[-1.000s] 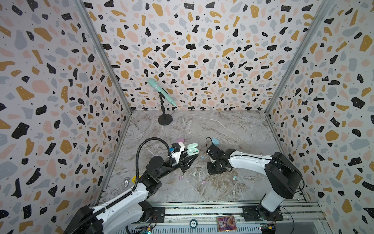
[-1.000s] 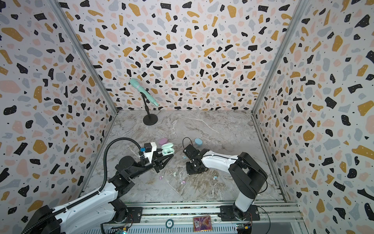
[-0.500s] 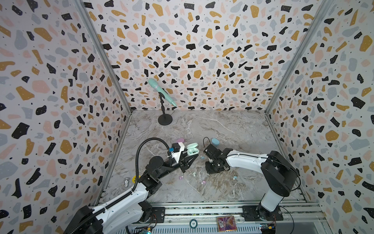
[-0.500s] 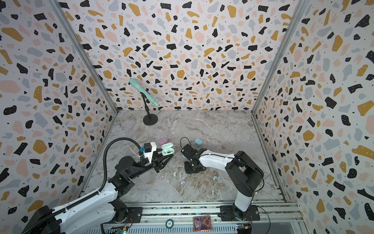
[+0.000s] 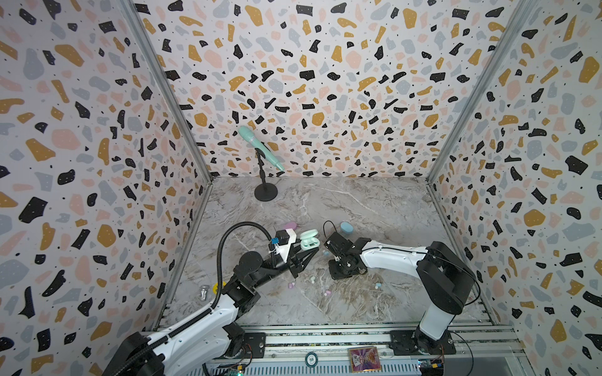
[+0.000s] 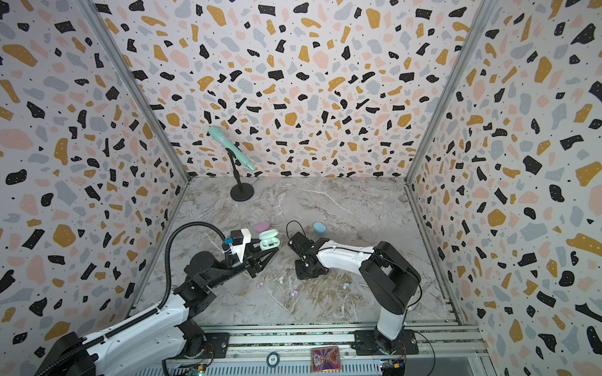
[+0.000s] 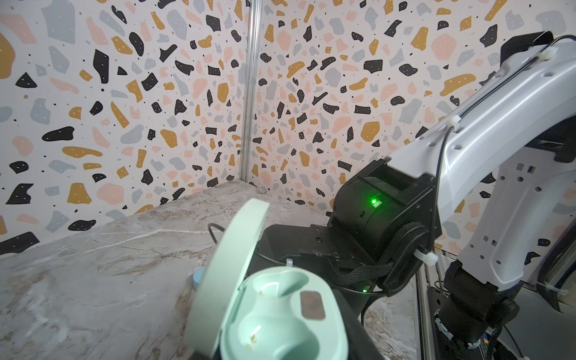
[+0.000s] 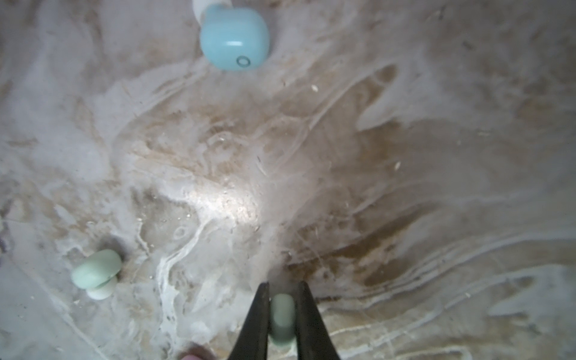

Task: Insert wireless bluetooth earbuds into charging case
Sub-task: Pick up the wireless bluetooth earbud from the center of the table.

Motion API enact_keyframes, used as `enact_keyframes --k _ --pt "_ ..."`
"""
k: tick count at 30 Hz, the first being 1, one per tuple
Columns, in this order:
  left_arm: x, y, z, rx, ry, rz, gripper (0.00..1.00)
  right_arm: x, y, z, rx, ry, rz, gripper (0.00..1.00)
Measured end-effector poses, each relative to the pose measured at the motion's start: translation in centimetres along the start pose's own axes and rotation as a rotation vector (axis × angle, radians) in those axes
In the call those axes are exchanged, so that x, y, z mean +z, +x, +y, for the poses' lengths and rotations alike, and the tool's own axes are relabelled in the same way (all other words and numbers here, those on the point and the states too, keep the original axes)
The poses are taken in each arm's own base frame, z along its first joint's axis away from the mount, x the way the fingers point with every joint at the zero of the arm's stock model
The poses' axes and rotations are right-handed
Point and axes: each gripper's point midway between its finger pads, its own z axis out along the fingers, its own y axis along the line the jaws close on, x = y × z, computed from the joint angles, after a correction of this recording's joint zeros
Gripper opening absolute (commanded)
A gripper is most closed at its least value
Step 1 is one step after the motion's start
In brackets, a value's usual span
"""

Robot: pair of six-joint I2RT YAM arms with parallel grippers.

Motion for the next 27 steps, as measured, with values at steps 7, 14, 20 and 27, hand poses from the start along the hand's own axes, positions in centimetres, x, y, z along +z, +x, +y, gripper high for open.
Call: enact_keyframes --k 7,14,20,27 --pt "0.0 0.0 0.0 -0.001 0.0 0.001 0.29 -0.2 0.2 -0.6 -0.004 0.018 0.006 0.07" --pt "0.1 0.2 0.0 -0.002 0.0 0.005 0.29 -0.5 1.2 -2.1 -0.01 0.035 0.031 0.12" --pt "0.1 0.3 0.1 -0.004 0.0 0.008 0.29 -0.5 1.2 -2.2 -0.016 0.034 0.033 0.19" --pt "0.1 0.3 0.1 -0.003 0.0 0.008 0.29 -0.5 1.2 -2.2 -0.02 0.033 0.033 0.23"
